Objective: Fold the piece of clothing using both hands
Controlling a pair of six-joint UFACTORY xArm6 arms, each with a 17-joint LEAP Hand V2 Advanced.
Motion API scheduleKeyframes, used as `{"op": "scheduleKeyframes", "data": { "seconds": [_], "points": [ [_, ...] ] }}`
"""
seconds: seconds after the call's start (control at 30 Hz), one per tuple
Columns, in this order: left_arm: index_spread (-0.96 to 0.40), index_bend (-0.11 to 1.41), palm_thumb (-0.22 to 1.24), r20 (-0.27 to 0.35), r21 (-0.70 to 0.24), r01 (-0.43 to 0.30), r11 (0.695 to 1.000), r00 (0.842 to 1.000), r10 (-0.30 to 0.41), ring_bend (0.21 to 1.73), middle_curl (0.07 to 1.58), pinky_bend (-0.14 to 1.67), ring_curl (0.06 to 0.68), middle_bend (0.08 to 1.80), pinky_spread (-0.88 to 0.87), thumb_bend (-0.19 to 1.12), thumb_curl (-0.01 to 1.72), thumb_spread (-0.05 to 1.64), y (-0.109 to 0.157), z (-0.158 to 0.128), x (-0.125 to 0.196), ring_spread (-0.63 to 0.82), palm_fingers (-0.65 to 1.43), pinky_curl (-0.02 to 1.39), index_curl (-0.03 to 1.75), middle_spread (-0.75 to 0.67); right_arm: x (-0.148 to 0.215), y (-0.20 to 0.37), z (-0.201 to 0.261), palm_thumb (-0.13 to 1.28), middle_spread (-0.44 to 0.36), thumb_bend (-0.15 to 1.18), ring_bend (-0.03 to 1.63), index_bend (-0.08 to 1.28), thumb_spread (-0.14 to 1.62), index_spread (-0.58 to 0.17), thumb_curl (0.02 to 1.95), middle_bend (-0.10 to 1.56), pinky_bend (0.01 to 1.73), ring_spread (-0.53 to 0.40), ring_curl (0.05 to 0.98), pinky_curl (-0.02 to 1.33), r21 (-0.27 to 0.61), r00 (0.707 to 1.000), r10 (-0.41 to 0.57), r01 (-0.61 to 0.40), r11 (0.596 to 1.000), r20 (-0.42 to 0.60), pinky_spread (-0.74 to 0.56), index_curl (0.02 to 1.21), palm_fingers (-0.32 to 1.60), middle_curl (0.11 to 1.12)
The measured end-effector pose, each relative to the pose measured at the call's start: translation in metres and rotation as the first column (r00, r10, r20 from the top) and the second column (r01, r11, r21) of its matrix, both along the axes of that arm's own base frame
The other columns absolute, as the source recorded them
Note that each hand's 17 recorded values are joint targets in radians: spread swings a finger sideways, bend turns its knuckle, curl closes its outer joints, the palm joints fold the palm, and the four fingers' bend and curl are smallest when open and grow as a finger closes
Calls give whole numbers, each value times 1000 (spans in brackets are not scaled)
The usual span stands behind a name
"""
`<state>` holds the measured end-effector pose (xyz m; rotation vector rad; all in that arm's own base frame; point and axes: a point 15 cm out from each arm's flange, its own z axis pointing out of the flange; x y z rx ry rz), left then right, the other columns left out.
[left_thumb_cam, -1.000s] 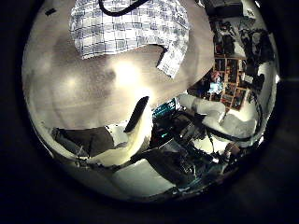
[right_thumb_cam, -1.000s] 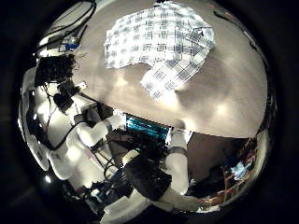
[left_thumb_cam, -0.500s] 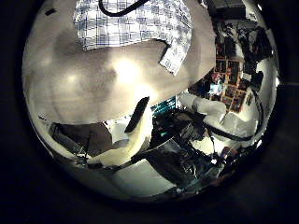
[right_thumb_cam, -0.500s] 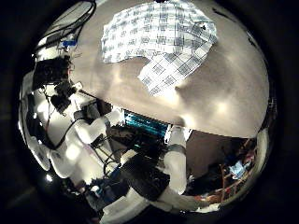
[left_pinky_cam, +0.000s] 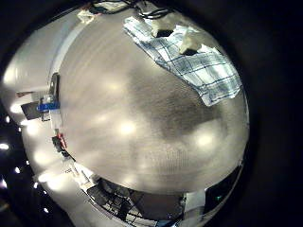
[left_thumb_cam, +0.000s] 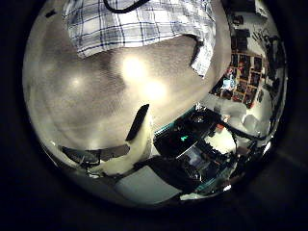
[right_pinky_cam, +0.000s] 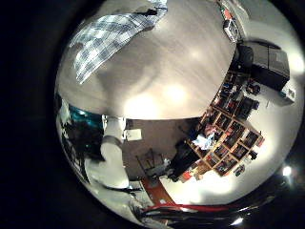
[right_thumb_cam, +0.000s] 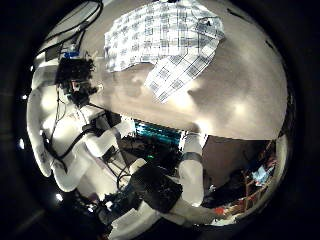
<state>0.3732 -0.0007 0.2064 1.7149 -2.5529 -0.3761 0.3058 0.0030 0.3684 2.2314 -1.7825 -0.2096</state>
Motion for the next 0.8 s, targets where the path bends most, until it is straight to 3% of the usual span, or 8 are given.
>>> {"op": "scheduleKeyframes", "data": {
  "seconds": [0.3,0.4,0.5,0.63,0.8],
  "points": [
    [-72,220,283,-53,11,-14,1000,998,14,651,340,318,195,221,268,-21,304,1057,-5,-27,9,239,222,369,387,85,1,0,-2,242,-41,-14,580,158,1264,-385,223,242,596,54,204,183,2,1000,10,-10,1000,-9,328,276,190,355],
    [-134,353,331,-57,24,-10,1000,998,12,646,398,187,187,411,199,-7,312,1062,-10,-26,10,102,515,328,440,-45,1,0,-2,242,-41,-14,578,157,1264,-385,223,241,592,53,206,188,3,1000,12,-12,1000,-9,328,275,191,355],
    [-227,423,388,-63,56,-4,998,998,8,692,446,175,186,585,61,-5,320,1067,-10,-25,10,-91,773,296,483,-177,1,0,-2,242,-41,-14,576,159,1264,-385,222,239,588,53,206,191,2,1000,13,-13,1000,-8,328,275,193,355],
    [-352,473,483,-80,111,9,994,997,0,870,548,269,270,727,-207,0,337,1069,-7,-23,11,-339,1049,333,555,-329,0,0,-2,242,-41,-14,571,161,1264,-387,222,235,581,53,207,195,4,1000,19,-19,1000,-10,328,277,196,354],
    [-466,510,643,-100,148,34,988,995,-19,1041,645,502,372,839,-459,22,374,1062,-12,-19,9,-457,1178,433,648,-438,0,-1,0,244,-43,-13,568,164,1266,-394,222,236,565,42,209,198,3,1000,24,-24,1000,-5,329,279,210,356]
  ]
}}
